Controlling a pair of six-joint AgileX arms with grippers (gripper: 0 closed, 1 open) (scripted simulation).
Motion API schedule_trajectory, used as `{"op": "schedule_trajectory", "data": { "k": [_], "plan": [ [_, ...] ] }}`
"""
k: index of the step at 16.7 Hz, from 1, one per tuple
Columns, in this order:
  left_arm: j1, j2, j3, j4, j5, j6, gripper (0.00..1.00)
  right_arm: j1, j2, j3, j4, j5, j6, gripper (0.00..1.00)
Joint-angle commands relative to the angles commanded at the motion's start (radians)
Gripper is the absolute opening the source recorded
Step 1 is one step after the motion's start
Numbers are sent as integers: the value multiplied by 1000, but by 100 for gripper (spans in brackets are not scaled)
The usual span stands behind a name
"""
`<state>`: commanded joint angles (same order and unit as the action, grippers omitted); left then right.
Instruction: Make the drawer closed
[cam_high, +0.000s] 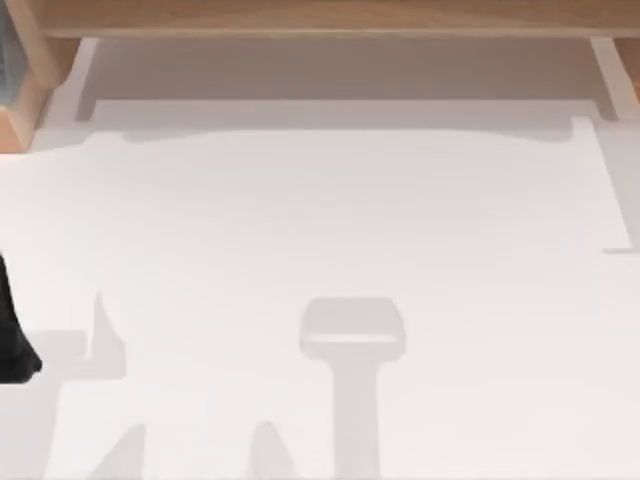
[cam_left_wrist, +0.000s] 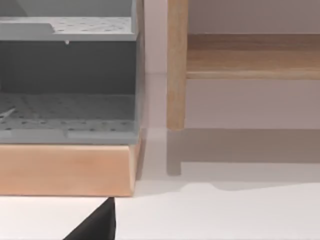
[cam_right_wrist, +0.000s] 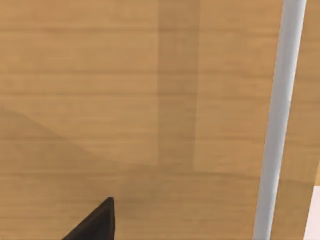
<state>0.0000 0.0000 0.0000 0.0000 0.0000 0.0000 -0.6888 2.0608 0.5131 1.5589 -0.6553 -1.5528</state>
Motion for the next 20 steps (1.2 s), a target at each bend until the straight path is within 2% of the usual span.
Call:
{"op": "schedule_trajectory", "data": {
  "k": [1,14,20],
  "plan": [
    [0,0,0,0,0,0,100,0,0,0,0,0,0,100],
    [0,0,0,0,0,0,100,0,0,0,0,0,0,2],
    [0,0,0,0,0,0,100,0,0,0,0,0,0,0]
  ]
}}
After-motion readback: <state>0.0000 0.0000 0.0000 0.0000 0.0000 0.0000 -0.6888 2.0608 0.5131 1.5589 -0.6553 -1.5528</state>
